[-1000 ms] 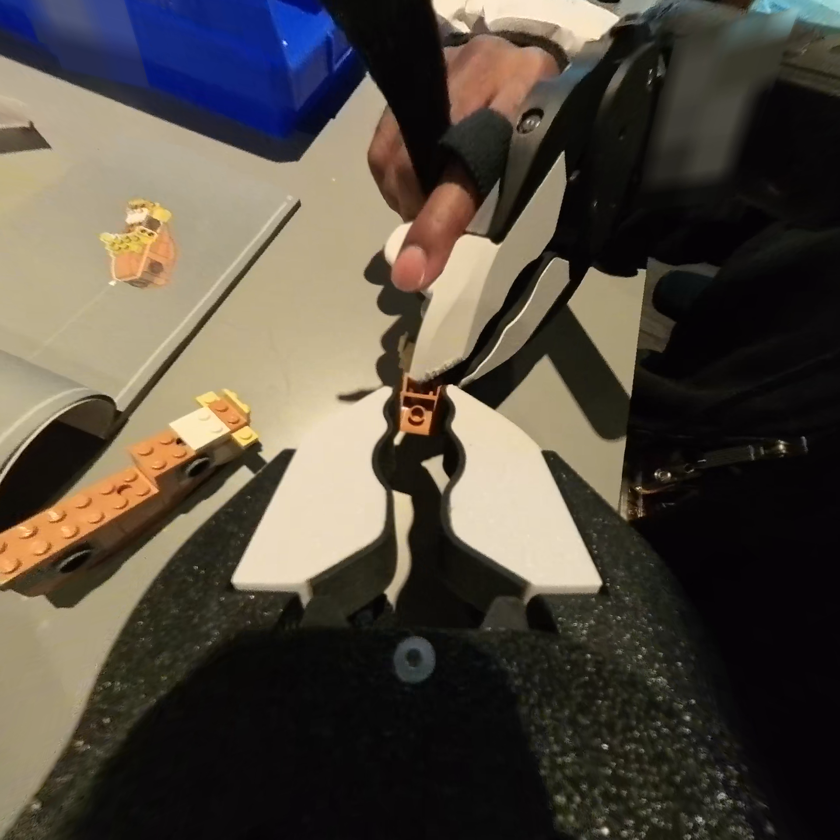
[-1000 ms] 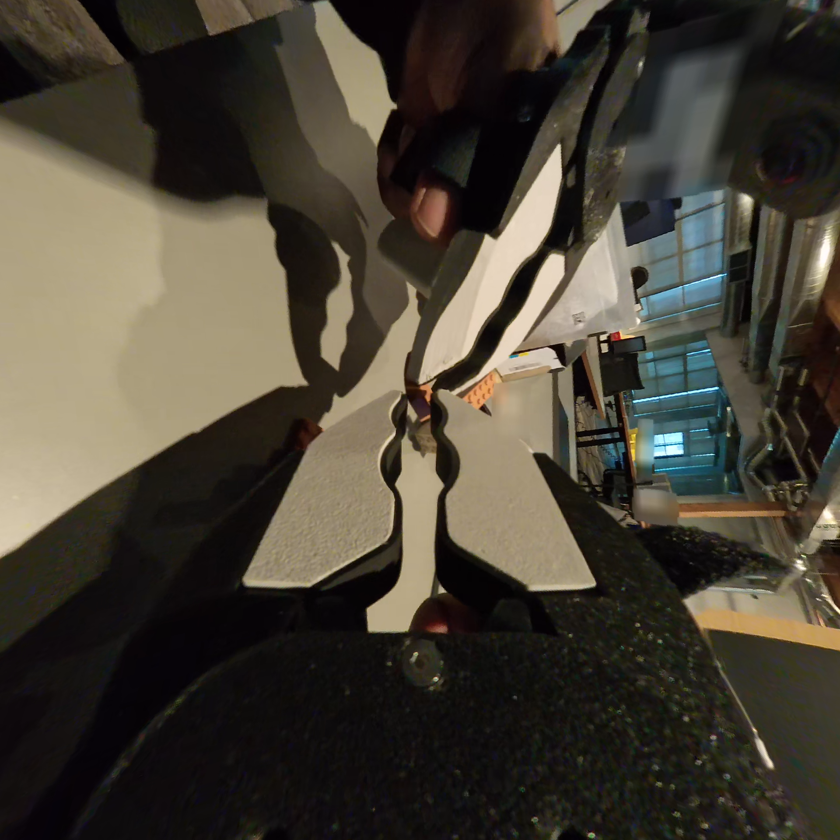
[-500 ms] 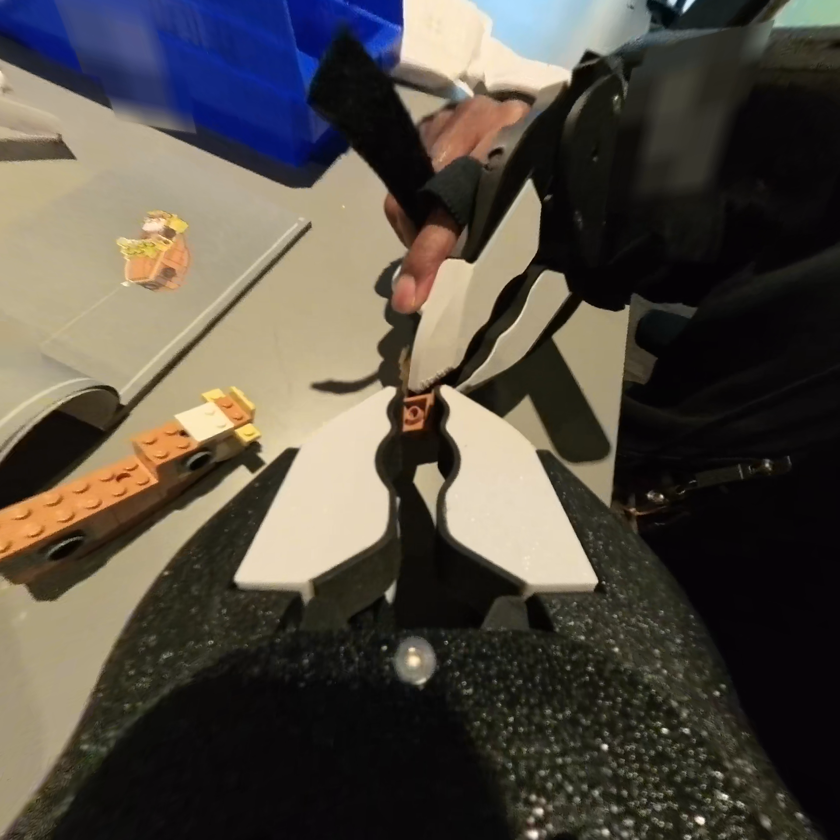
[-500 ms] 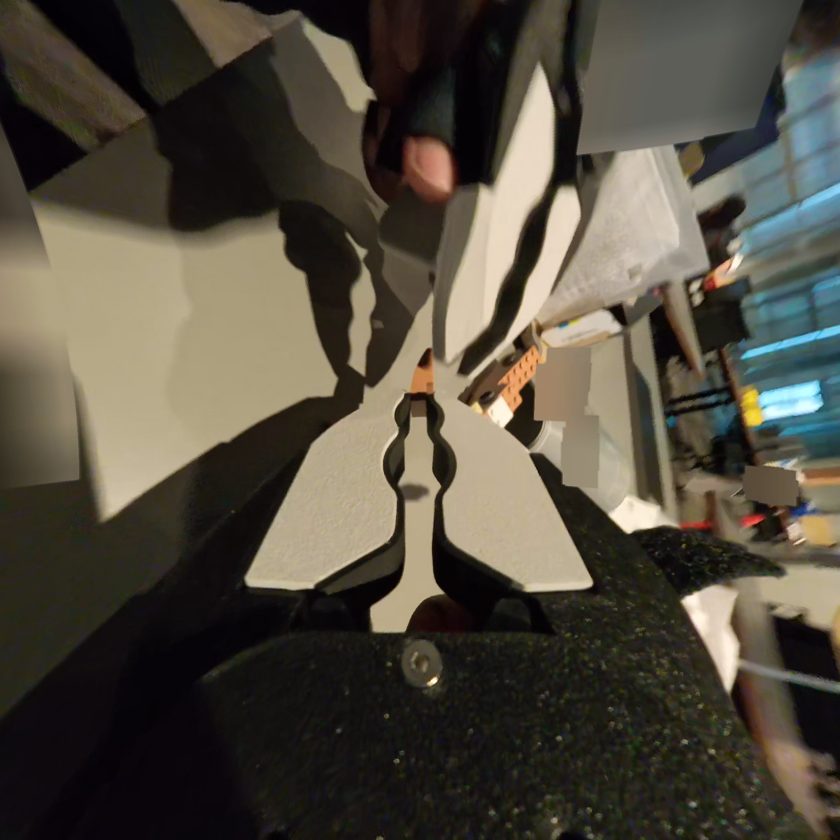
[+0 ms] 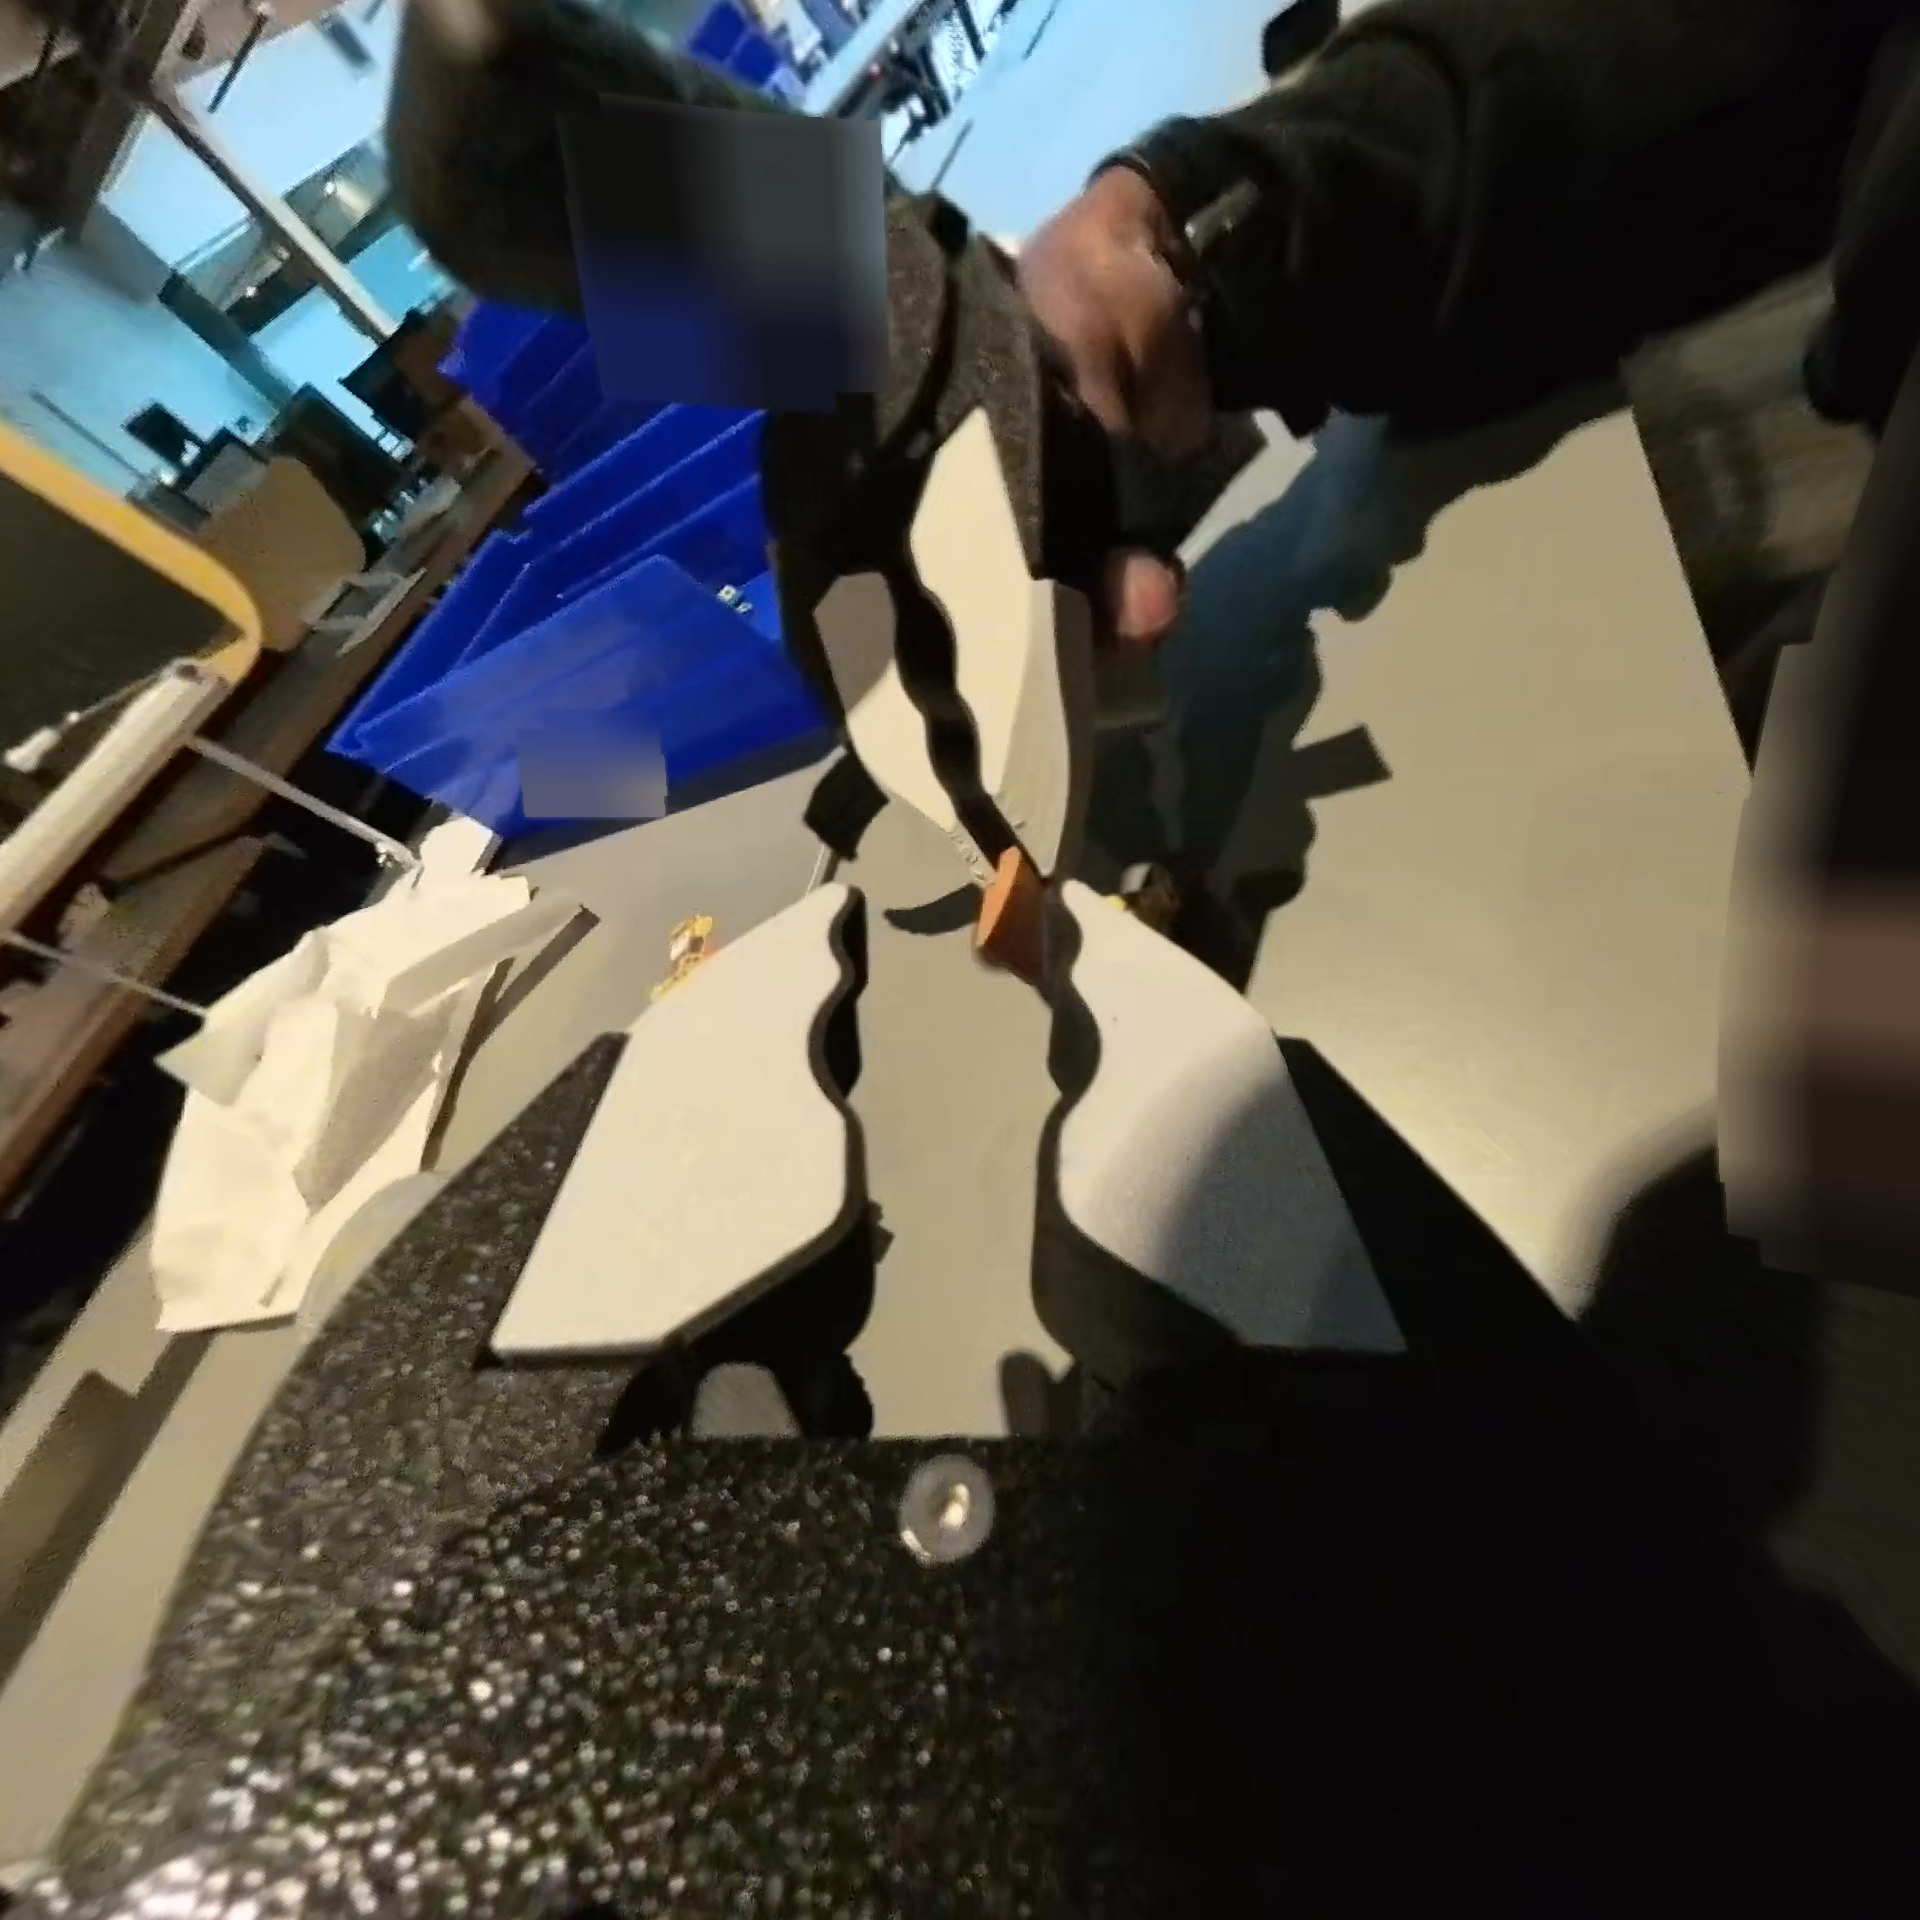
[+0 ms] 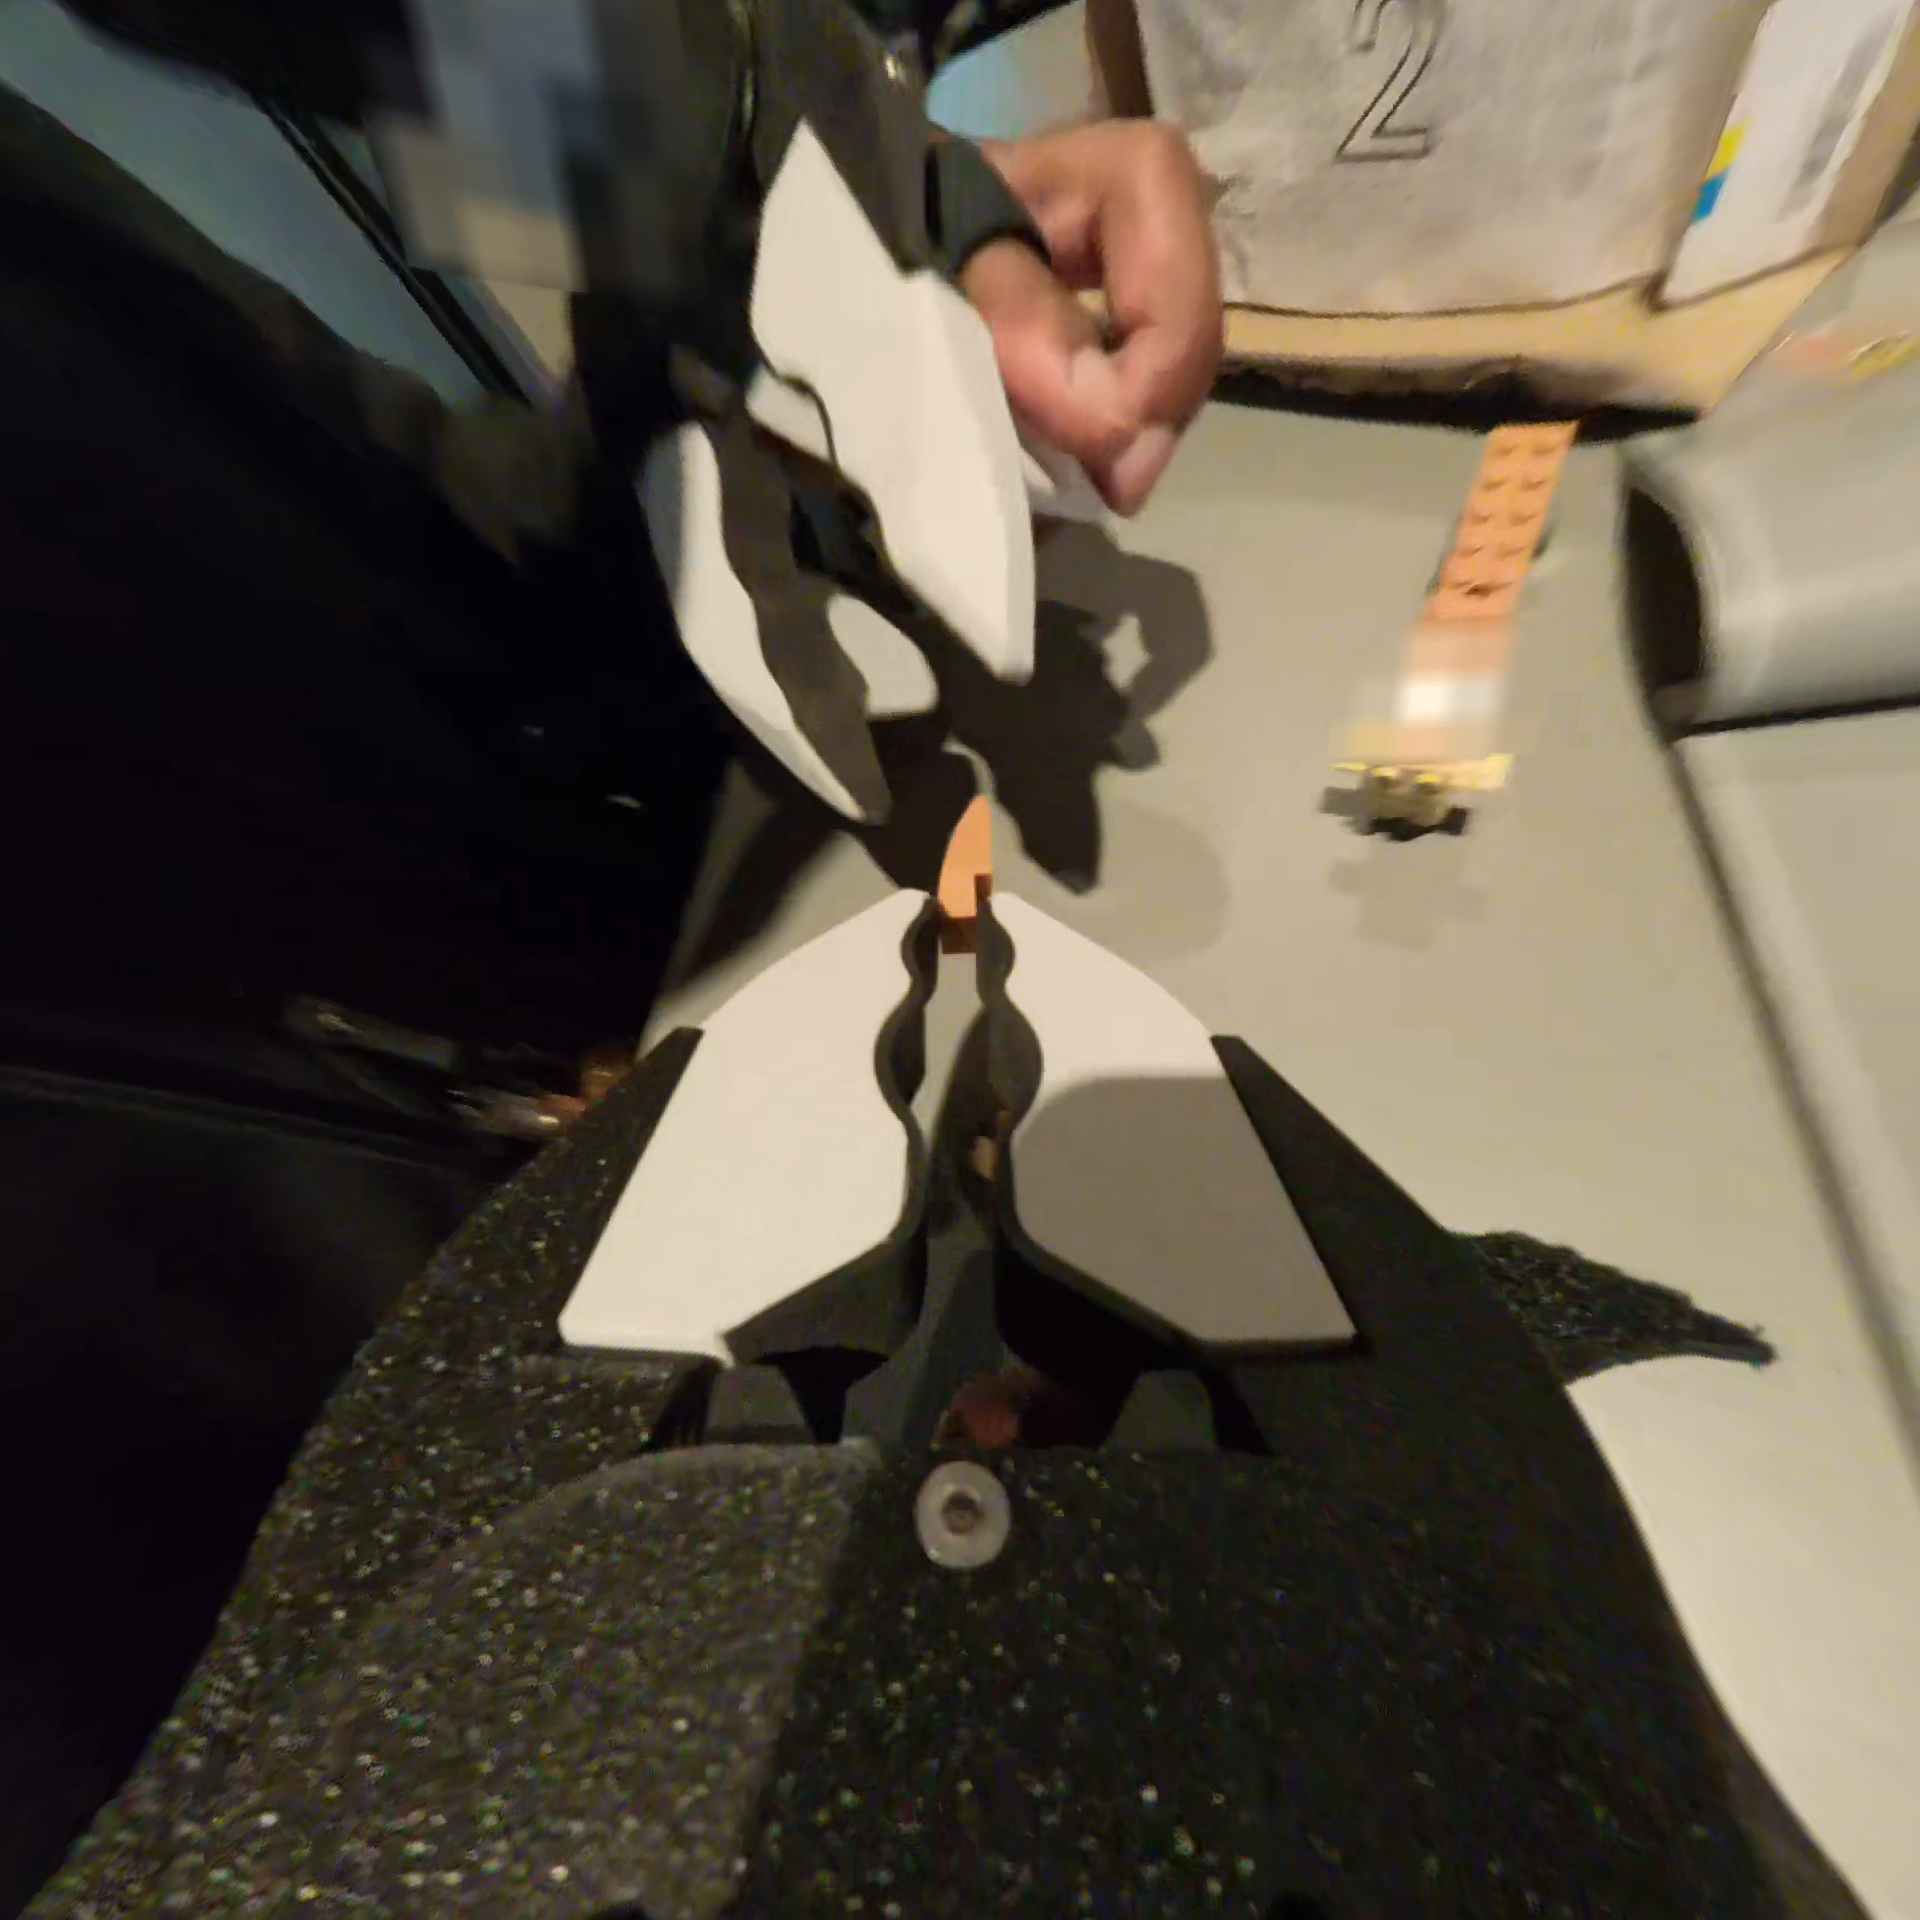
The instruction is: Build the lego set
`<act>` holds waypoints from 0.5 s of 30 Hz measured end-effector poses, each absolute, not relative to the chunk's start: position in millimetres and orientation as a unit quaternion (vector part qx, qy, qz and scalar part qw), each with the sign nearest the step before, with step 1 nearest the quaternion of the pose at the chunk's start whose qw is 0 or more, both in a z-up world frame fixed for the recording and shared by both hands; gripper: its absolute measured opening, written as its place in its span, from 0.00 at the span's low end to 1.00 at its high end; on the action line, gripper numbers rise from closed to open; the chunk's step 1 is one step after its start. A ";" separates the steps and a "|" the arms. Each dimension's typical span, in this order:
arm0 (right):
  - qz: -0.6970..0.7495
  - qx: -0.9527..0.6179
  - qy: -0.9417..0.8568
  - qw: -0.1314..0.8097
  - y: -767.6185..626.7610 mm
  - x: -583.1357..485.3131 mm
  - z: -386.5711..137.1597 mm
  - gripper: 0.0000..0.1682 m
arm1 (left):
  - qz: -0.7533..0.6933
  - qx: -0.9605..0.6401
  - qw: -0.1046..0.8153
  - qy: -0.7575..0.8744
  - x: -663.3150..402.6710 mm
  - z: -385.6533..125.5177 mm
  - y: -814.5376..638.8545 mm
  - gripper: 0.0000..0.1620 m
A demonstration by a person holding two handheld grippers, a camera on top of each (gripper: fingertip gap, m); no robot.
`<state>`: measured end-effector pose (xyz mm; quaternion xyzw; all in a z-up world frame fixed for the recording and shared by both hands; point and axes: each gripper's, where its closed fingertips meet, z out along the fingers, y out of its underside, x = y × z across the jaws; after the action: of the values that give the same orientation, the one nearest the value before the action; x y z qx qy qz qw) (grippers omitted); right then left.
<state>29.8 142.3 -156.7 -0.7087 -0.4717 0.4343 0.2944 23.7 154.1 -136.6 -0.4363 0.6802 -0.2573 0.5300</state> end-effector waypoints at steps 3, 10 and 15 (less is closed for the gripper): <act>0.474 -0.715 -0.438 0.269 140.4 29.3 -154.6 0.04 | -0.247 -0.410 0.529 0.701 29.7 -142.0 150.9 0.19; 0.532 -0.710 -0.399 0.230 136.8 29.5 -150.1 0.04 | -0.218 -0.323 0.560 0.731 33.4 -142.9 144.1 0.16; 0.550 -0.704 -0.394 0.216 133.1 27.6 -148.8 0.04 | -0.190 -0.291 0.554 0.757 33.2 -153.2 144.1 0.12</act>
<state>27.6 133.1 -148.8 -0.7041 -0.3943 0.5495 0.2164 33.2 144.1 -153.2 -0.2912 0.7567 -0.1901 0.5536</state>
